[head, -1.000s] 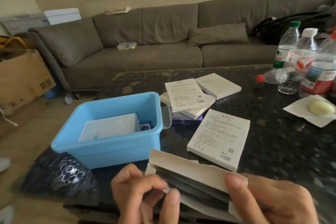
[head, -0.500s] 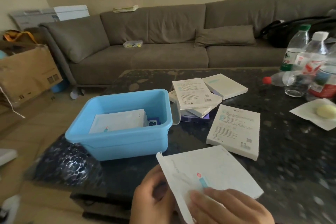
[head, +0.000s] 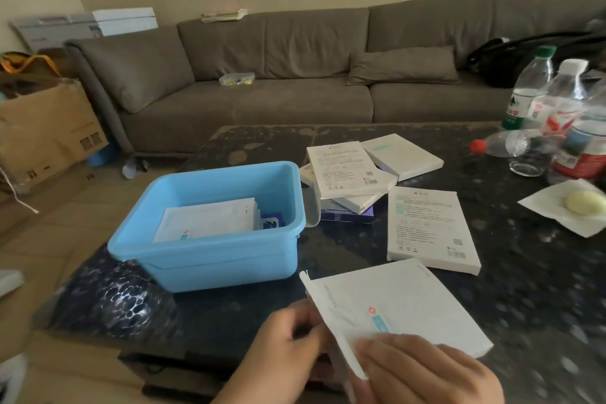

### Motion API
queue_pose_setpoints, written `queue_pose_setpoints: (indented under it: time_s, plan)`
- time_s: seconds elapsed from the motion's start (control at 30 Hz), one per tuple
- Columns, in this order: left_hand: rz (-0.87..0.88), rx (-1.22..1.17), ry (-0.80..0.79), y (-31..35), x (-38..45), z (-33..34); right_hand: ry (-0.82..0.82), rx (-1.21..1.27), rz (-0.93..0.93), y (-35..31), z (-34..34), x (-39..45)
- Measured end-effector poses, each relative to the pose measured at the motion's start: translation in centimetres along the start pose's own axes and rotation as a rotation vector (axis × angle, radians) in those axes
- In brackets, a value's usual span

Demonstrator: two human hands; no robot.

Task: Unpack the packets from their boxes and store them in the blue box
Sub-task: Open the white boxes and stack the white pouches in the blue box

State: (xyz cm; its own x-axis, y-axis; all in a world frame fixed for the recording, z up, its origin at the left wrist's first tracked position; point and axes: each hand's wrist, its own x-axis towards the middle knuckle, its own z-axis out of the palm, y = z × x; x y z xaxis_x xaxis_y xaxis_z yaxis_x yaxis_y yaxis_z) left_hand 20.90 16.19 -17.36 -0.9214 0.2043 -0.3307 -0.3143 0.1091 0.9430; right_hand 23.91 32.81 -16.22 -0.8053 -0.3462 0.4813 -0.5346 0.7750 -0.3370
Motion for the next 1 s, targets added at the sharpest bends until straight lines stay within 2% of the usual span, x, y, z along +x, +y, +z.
queue_pose_setpoints:
  time_s: [0.03, 0.13, 0.27, 0.33, 0.4, 0.53, 0.6, 0.7, 0.77, 0.8, 0.83, 0.9, 0.97, 1.0]
  plan:
    - [-0.007, -0.011, 0.009, -0.5, 0.2, -0.4, 0.091, -0.052, -0.051, 1.2, 1.5, -0.9]
    - [-0.073, -0.202, 0.039, -0.6, 0.0, -1.2, 0.168, -0.182, -0.173, 2.4, 2.4, -1.7]
    - [-0.143, -0.483, 0.208, -0.8, -0.2, -3.5, 0.256, -0.182, -0.154, 2.7, 2.5, -0.9]
    - [-0.152, -0.542, 0.282, -0.9, -0.1, -4.5, 0.205, -0.160, -0.127, 2.8, 2.4, -0.8]
    - [-0.108, -0.532, 0.348, -1.2, -0.5, -5.4, 0.172, -0.191, -0.179, 3.2, 2.9, -1.0]
    - [-0.077, -0.493, 0.384, -0.3, -1.7, -7.0, 0.107, -0.240, -0.176, 3.4, 3.5, -1.0]
    - [-0.023, -0.536, 0.345, 0.7, -2.8, -7.9, 0.002, -0.245, -0.152, 2.9, 3.3, -0.7]
    - [-0.022, -0.549, 0.428, 3.2, -2.7, -9.3, -0.176, -0.107, -0.109, 1.8, 1.7, -0.1]
    - [0.053, -0.625, 0.454, 4.9, -3.0, -10.1, -0.273, -0.066, -0.039, 1.5, 1.5, 0.3]
    - [0.114, -0.656, 0.461, 5.3, -3.3, -10.4, -0.354, 0.067, 0.063, 0.8, 1.3, 0.9]
    - [0.193, -0.673, 0.496, 5.3, -3.7, -10.4, -0.379, 0.261, 0.259, -0.4, 0.8, 1.7]
    - [0.262, -0.700, 0.521, 5.5, -4.0, -9.5, -0.198, 0.435, 0.387, -2.3, 0.4, 2.4]
    - [0.292, -0.707, 0.554, 6.0, -4.2, -7.4, -0.239, 0.786, 0.464, -5.6, 1.1, 4.8]
    - [0.344, -0.718, 0.568, 6.0, -4.3, -6.6, -0.189, 0.909, 0.509, -6.9, 0.7, 6.0]
